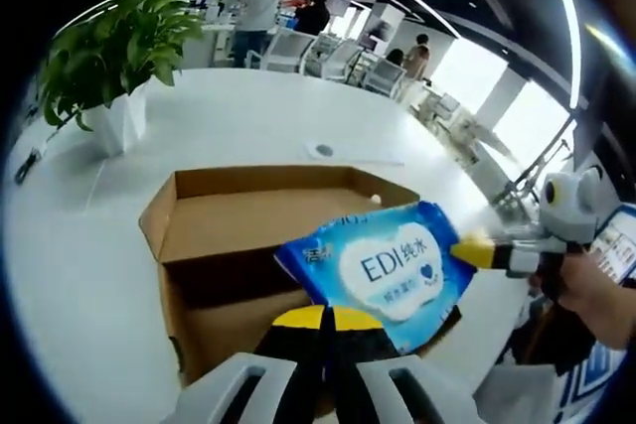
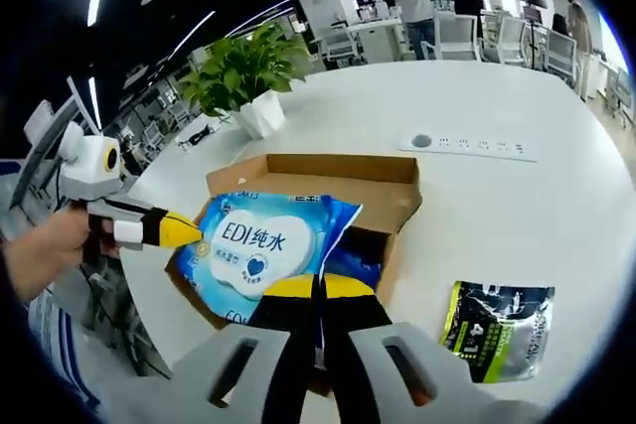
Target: Operate the shoe box by opening the lid, removing the specified soft item, and placing it in the target area until the item is outside and the box remains undamaged.
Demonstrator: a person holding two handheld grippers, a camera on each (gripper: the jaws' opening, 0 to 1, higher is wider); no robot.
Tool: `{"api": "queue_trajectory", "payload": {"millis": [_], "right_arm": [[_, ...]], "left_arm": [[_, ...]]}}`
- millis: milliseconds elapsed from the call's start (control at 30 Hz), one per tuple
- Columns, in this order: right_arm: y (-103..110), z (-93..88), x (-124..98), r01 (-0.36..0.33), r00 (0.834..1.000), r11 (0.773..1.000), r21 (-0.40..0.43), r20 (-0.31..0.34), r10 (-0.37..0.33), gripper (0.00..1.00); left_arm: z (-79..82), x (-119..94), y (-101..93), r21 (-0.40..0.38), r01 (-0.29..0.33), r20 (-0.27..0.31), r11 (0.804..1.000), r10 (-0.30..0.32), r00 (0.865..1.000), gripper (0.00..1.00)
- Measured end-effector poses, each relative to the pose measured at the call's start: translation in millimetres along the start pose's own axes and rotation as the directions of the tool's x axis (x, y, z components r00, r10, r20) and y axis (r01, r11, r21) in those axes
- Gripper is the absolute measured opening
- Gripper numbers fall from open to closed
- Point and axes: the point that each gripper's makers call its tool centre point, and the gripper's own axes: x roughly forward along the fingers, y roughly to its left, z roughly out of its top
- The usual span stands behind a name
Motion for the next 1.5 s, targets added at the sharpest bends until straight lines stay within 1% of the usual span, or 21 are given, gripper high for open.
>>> {"api": "queue_trajectory", "payload": {"millis": [100, 267, 433, 567, 633, 833, 1033, 1200, 1300, 1500], "right_arm": [[-4.2, -1.9, -9.9, 0.000, 1.000, 1.000, 0.001, 0.006, 0.000, 0.00], [-17.4, -2.0, -25.3, 0.004, 1.000, 1.000, 0.007, 0.019, -0.005, 0.00], [-36.7, 0.9, -41.1, 0.014, 0.999, 1.000, 0.017, 0.036, -0.014, 0.00], [-44.2, -0.6, -56.2, 0.019, 0.999, 1.000, 0.025, 0.046, -0.020, 0.00], [-53.8, 1.5, -60.5, 0.022, 0.998, 0.999, 0.029, 0.052, -0.023, 0.00], [-73.7, -1.4, -76.2, 0.030, 0.998, 0.999, 0.042, 0.063, -0.032, 0.00], [-95.5, 0.1, -86.0, 0.038, 0.997, 0.998, 0.054, 0.068, -0.042, 0.00], [-114.4, -4.0, -99.1, 0.052, 0.996, 0.996, 0.070, 0.074, -0.057, 0.00], [-130.2, -7.1, -107.3, 0.063, 0.995, 0.995, 0.083, 0.074, -0.069, 0.00], [-156.7, -15.4, -121.8, 0.085, 0.993, 0.991, 0.106, 0.073, -0.093, 0.00]], "left_arm": [[0.4, 0.1, -10.7, 0.004, 0.000, 0.003, 1.000, 0.000, 1.000, 0.00], [1.8, 3.0, -32.4, 0.015, 0.005, 0.007, 1.000, -0.005, 1.000, 0.00], [8.3, 8.6, -52.4, 0.024, 0.016, 0.012, 1.000, -0.016, 1.000, 0.00], [13.6, 14.6, -67.1, 0.024, 0.025, 0.014, 0.999, -0.026, 1.000, 0.00], [17.1, 19.5, -75.4, 0.031, 0.029, 0.015, 0.999, -0.030, 0.999, 0.00], [21.7, 30.1, -98.1, 0.043, 0.035, 0.013, 0.998, -0.036, 0.999, 0.00], [26.1, 43.9, -122.4, 0.057, 0.044, 0.006, 0.997, -0.045, 0.999, 0.00], [27.9, 57.3, -141.0, 0.067, 0.057, -0.004, 0.996, -0.057, 0.998, 0.00], [26.9, 67.9, -156.7, 0.077, 0.070, -0.015, 0.995, -0.069, 0.998, 0.00], [26.2, 85.7, -181.4, 0.088, 0.091, -0.033, 0.992, -0.089, 0.996, 0.00]]}}
